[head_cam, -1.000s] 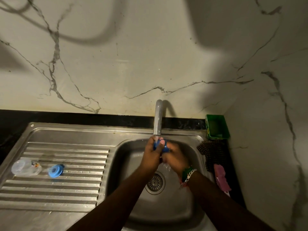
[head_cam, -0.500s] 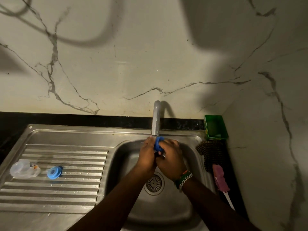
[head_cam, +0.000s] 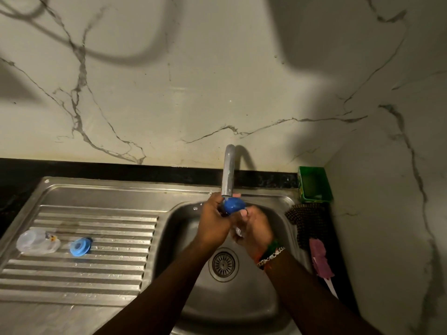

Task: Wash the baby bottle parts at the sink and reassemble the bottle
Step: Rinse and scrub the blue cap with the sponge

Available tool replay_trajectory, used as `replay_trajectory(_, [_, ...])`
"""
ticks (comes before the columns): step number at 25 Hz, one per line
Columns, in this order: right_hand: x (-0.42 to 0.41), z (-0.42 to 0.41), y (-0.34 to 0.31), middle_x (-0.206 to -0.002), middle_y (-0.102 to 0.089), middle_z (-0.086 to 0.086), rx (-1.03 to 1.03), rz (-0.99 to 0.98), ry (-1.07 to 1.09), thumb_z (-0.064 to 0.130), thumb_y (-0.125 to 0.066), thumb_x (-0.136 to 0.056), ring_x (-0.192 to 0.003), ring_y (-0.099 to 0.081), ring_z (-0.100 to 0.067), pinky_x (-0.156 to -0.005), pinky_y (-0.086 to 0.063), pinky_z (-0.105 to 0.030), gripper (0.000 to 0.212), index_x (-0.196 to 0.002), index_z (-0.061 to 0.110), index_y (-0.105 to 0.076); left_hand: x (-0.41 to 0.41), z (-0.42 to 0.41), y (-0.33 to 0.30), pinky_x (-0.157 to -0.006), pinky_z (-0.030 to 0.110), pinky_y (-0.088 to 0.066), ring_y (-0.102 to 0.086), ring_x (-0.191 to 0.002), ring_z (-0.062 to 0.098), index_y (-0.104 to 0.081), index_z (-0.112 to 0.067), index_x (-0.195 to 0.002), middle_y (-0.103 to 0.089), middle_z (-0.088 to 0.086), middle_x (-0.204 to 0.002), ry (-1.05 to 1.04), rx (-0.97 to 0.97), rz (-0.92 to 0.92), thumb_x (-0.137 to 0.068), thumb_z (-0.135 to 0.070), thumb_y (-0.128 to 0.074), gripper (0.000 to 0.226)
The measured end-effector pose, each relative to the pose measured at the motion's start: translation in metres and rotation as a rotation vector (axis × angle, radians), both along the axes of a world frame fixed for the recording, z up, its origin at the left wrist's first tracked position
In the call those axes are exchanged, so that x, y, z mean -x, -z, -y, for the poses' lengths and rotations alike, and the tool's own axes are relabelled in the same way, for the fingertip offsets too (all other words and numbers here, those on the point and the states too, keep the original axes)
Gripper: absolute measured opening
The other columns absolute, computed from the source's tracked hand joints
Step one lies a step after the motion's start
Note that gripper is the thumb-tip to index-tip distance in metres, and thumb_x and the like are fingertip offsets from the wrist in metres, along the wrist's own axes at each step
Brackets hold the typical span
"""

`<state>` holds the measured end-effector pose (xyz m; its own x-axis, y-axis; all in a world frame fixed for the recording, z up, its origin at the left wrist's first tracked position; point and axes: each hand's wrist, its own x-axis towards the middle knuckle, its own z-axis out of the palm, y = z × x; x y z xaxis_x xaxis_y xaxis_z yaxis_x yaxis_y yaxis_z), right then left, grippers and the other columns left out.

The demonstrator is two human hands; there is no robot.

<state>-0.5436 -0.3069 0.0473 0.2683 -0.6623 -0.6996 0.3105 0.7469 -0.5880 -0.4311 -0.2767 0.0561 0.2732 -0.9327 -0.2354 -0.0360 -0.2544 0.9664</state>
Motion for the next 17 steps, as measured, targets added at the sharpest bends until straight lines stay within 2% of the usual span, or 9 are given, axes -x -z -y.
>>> replay_trajectory(2, [-0.004, -0.001, 0.004, -0.092, -0.059, -0.007, -0.053, 0.016, 0.057, 0.03, -0.039, -0.102, -0.079, -0.056, -0.018, -0.072, -0.047, -0.035, 0.028, -0.103, 0.014, -0.062, 0.001, -0.004, 0.002, -0.082, 0.018, -0.057, -0.068, -0.105, 0.004, -0.068, -0.018, -0.121, -0.066, -0.006, -0.116, 0.077, 0.055, 0.064, -0.082, -0.009, -0.082, 0.043])
replay_trajectory(3, [-0.006, -0.001, 0.003, -0.089, -0.06, -0.007, -0.058, 0.002, 0.082, 0.034, -0.041, -0.101, -0.075, -0.056, -0.017, -0.066, -0.047, -0.032, 0.032, -0.108, 0.011, -0.063, -0.002, -0.002, 0.001, -0.08, 0.018, -0.056, -0.069, -0.102, 0.003, -0.068, -0.013, -0.122, -0.068, -0.004, -0.115, 0.074, 0.069, 0.047, -0.085, -0.01, -0.079, 0.039])
replay_trajectory(5, [-0.012, -0.001, -0.004, -0.077, -0.06, -0.001, 0.046, -0.037, 0.029, 0.044, -0.048, -0.101, -0.06, -0.051, -0.01, -0.051, -0.039, -0.022, 0.042, -0.116, 0.009, -0.067, -0.007, 0.004, -0.002, -0.074, 0.018, -0.056, -0.071, -0.092, 0.004, -0.064, -0.008, -0.122, -0.072, 0.003, -0.108, 0.006, 0.041, -0.09, -0.098, -0.015, -0.064, 0.024])
replay_trajectory(7, [-0.021, -0.001, -0.011, -0.076, -0.066, 0.003, 0.2, -0.191, -0.022, 0.044, -0.058, -0.098, -0.055, -0.057, -0.007, -0.046, -0.041, -0.019, 0.036, -0.11, 0.013, -0.071, 0.001, 0.002, -0.007, -0.071, 0.019, -0.056, -0.07, -0.087, 0.007, -0.059, -0.016, -0.12, -0.07, 0.007, -0.108, -0.045, -0.059, -0.193, -0.107, -0.021, -0.045, 0.019])
replay_trajectory(10, [-0.024, -0.003, -0.01, -0.086, -0.074, -0.001, 0.384, -0.517, 0.019, 0.043, -0.058, -0.099, -0.077, -0.071, -0.013, -0.064, -0.059, -0.032, 0.028, -0.092, 0.019, -0.072, 0.017, -0.003, -0.006, -0.072, 0.026, -0.056, -0.067, -0.088, 0.012, -0.054, -0.027, -0.114, -0.066, 0.005, -0.107, -0.06, -0.168, -0.244, -0.11, -0.03, -0.036, 0.019])
replay_trajectory(12, [-0.018, -0.006, -0.003, -0.082, -0.071, 0.0, 0.729, -0.663, -0.135, 0.043, -0.048, -0.103, -0.077, -0.069, -0.012, -0.072, -0.061, -0.04, 0.035, -0.087, 0.021, -0.069, 0.017, -0.002, -0.007, -0.072, 0.031, -0.057, -0.07, -0.093, 0.019, -0.059, -0.021, -0.117, -0.069, 0.009, -0.108, -0.17, -0.219, -0.394, -0.11, -0.037, -0.035, 0.029])
replay_trajectory(14, [-0.008, -0.008, 0.005, -0.085, -0.066, 0.004, 1.024, -0.748, -0.402, 0.041, -0.041, -0.106, -0.079, -0.064, -0.009, -0.074, -0.058, -0.038, 0.037, -0.092, 0.021, -0.067, 0.014, 0.006, -0.01, -0.076, 0.035, -0.056, -0.07, -0.095, 0.025, -0.066, -0.012, -0.111, -0.072, 0.012, -0.102, -0.337, -0.319, -0.565, -0.109, -0.042, -0.037, 0.042])
replay_trajectory(15, [-0.004, -0.009, 0.006, -0.088, -0.064, 0.007, 1.099, -0.791, -0.491, 0.041, -0.038, -0.107, -0.081, -0.062, -0.006, -0.076, -0.055, -0.033, 0.037, -0.096, 0.022, -0.067, 0.013, 0.009, -0.011, -0.08, 0.036, -0.055, -0.067, -0.093, 0.025, -0.067, -0.012, -0.105, -0.071, 0.012, -0.097, -0.364, -0.371, -0.593, -0.108, -0.044, -0.038, 0.043])
replay_trajectory(17, [0.003, -0.008, 0.006, -0.097, -0.065, 0.007, 1.199, -0.945, -0.538, 0.045, -0.031, -0.106, -0.088, -0.06, -0.005, -0.081, -0.052, -0.028, 0.043, -0.108, 0.023, -0.067, 0.012, 0.012, -0.013, -0.086, 0.038, -0.052, -0.063, -0.088, 0.024, -0.063, -0.015, -0.097, -0.066, 0.011, -0.092, -0.366, -0.466, -0.578, -0.106, -0.048, -0.042, 0.04])
